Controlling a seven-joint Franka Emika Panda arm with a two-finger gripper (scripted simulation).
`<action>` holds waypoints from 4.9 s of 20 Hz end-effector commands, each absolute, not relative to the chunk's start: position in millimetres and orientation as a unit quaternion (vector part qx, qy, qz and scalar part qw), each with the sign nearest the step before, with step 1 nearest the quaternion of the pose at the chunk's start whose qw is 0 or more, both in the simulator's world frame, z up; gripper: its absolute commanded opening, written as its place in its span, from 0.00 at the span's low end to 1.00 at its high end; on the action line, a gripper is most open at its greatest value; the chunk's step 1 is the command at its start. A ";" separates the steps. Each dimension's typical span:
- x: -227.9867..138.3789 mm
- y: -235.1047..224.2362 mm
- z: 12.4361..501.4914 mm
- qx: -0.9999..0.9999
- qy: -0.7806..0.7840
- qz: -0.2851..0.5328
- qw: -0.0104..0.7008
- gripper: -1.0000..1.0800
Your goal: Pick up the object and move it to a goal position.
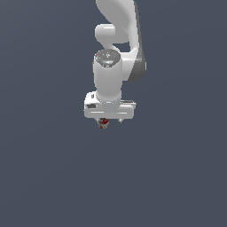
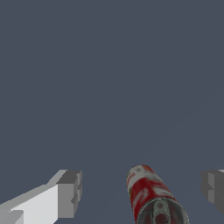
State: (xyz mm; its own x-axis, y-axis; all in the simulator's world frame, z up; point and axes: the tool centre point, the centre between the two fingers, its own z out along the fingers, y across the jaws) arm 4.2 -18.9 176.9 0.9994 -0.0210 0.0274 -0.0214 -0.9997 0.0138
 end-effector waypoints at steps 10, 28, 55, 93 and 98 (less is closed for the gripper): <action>-0.3 -19.8 182.6 1.000 -0.005 0.007 0.009 0.96; -47.0 -44.1 150.9 1.000 -0.003 0.003 0.004 0.96; -91.7 -61.7 92.1 1.000 -0.003 0.000 0.000 0.96; -55.3 -49.0 175.1 1.000 -0.003 0.000 0.000 0.00; -37.3 -42.9 220.1 1.000 -0.003 0.000 0.000 0.00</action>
